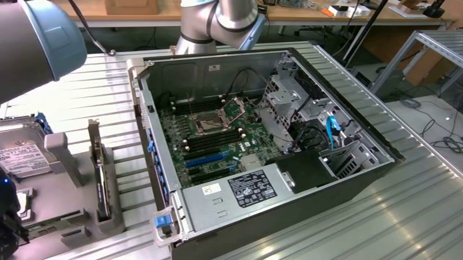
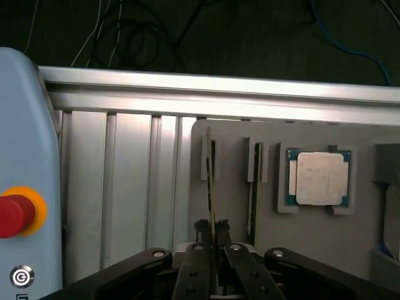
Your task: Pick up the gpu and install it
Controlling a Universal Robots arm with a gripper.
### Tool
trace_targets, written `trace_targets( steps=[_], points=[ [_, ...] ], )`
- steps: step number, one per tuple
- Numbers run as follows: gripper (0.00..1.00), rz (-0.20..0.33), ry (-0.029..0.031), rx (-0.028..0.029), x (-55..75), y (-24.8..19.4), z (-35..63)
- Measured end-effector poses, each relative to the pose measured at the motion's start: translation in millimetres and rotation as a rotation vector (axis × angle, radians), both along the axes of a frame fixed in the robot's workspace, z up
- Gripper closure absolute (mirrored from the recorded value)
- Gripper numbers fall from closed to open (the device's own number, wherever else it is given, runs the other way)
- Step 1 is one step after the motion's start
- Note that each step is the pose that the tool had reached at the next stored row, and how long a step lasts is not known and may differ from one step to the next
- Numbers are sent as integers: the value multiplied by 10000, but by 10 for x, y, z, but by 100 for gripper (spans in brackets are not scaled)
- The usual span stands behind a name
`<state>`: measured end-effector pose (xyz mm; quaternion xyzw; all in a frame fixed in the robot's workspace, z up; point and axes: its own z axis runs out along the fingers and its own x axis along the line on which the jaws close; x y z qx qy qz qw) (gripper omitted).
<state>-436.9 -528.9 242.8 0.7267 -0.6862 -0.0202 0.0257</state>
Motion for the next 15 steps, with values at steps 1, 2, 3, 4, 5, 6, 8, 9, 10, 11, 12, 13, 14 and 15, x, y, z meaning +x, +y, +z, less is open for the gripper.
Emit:
trace_targets(
  steps=[1, 2, 3, 4, 5, 6, 8, 9, 10, 11, 12, 13, 14, 15],
  points=[
    [86, 0, 24, 1, 0, 0, 29],
    [86, 0, 68, 2, 0, 0, 92],
    [86, 0, 97, 5, 0, 0, 135],
    [86, 0, 125, 4, 0, 0, 176],
    [86, -1, 171, 5, 0, 0, 243],
    [86, 0, 216, 4, 0, 0, 305],
    [86, 0, 263, 5, 0, 0, 383],
    [86, 0, 290, 4, 0, 0, 456],
    [86, -1, 303, 3, 0, 0, 536],
    [86, -1, 305, 5, 0, 0, 618],
    [86, -1, 305, 4, 0, 0, 684],
    [86, -1, 305, 4, 0, 0, 770],
    [86, 0, 305, 4, 0, 0, 852],
    [86, 0, 306, 2, 0, 0, 900]
  ],
)
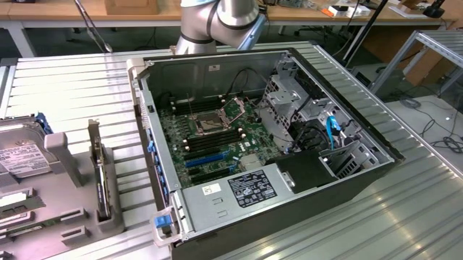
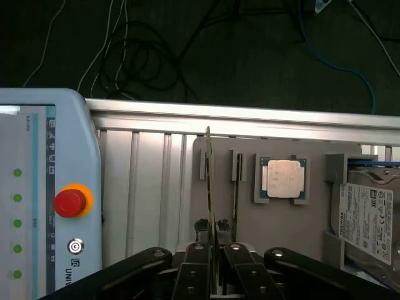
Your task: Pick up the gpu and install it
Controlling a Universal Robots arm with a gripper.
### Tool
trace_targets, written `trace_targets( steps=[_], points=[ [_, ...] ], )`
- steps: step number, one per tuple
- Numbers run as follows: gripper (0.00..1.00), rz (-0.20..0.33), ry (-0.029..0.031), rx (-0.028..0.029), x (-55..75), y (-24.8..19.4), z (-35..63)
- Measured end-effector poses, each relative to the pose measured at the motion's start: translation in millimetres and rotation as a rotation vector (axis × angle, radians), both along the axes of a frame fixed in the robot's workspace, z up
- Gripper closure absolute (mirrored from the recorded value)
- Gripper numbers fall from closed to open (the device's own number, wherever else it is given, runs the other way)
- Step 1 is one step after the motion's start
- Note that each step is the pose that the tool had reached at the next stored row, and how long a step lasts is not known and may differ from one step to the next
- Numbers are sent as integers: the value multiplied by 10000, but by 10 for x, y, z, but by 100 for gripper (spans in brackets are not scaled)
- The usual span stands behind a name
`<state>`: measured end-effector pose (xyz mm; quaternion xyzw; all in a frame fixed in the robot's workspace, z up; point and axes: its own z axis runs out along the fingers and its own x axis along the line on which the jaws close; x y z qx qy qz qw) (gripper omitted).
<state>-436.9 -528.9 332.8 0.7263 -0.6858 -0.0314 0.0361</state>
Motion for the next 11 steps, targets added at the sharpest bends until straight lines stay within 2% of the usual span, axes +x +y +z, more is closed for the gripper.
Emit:
trace_targets(
  steps=[2, 4, 11],
  points=[
    [86, 1, 0, -5, 0, 0, 194],
    [86, 0, 0, -7, 0, 0, 289],
    [86, 0, 1, -7, 2, 1, 294]
  ],
)
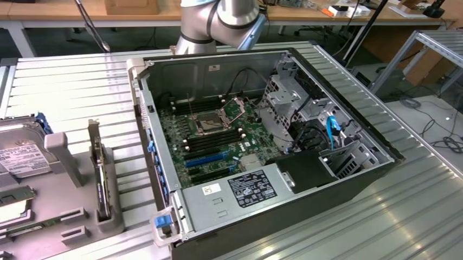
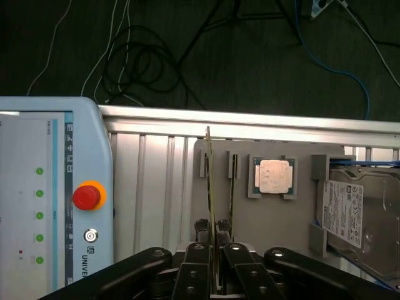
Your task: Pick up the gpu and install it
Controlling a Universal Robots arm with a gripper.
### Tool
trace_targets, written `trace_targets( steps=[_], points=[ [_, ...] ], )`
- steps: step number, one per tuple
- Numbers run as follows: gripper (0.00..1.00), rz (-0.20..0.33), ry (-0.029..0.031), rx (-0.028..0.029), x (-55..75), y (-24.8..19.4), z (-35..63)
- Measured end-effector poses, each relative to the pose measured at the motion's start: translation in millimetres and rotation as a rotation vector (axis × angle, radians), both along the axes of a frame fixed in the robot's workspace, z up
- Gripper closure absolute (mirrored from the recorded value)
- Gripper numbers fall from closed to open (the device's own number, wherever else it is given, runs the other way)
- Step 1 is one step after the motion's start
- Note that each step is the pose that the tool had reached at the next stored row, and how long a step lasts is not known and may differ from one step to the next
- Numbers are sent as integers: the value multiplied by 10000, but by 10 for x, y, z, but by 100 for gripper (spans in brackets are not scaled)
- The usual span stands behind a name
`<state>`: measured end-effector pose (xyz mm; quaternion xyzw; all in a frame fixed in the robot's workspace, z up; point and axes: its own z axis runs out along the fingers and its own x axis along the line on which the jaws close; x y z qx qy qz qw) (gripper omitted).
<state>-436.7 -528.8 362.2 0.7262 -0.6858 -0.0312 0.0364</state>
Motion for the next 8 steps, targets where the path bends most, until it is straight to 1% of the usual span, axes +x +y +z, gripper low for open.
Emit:
trace_targets(
  steps=[2, 5, 8],
  points=[
    [86, 2, -1, 1, 17, 0, 19],
    [86, 1, -1, 2, 109, 9, 119],
    [86, 1, -2, 2, 199, 19, 192]
  ],
)
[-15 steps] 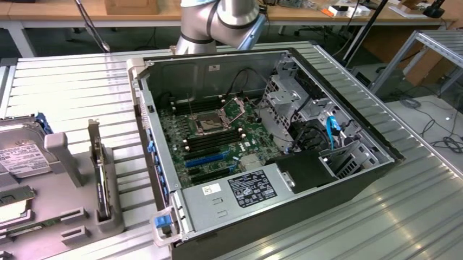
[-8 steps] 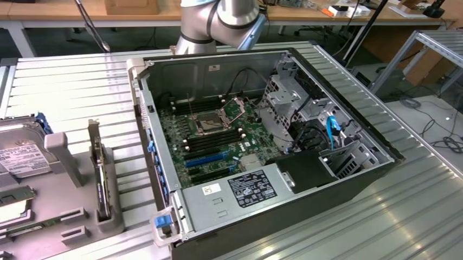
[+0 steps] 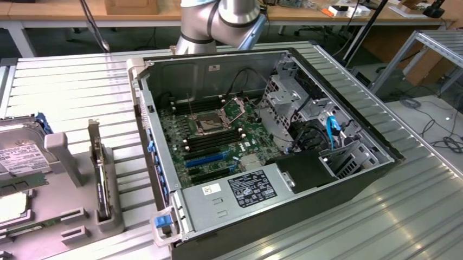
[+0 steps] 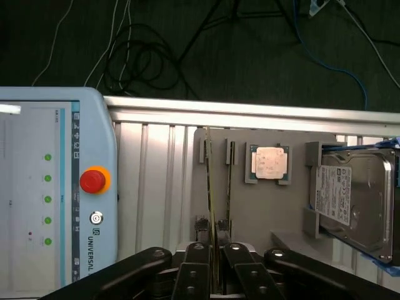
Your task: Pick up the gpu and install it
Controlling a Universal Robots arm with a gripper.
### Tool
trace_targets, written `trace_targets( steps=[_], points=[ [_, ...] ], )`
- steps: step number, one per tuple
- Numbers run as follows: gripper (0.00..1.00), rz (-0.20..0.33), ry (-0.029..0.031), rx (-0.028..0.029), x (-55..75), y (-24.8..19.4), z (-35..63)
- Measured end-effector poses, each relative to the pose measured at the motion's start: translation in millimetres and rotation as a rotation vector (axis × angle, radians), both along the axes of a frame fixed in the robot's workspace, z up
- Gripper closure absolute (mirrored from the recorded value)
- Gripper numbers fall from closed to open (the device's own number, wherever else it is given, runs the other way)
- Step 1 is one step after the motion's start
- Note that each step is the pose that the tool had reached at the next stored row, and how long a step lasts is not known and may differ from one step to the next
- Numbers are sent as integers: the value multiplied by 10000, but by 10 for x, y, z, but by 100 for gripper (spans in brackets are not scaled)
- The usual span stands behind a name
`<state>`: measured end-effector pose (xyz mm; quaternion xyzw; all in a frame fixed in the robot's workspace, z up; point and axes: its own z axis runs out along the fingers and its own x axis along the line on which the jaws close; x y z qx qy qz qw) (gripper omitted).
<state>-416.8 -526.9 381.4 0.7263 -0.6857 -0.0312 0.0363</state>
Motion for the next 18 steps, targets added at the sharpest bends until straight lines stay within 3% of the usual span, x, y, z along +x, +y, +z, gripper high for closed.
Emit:
trace_targets(
  steps=[4, 9, 15, 18],
  points=[
    [86, 0, 1, 0, 79, 4, 46],
    [86, 0, -1, 0, 81, 10, 46],
    [86, 0, -1, 0, 94, 68, 46],
    [86, -1, -1, 1, 109, 125, 46]
  ],
)
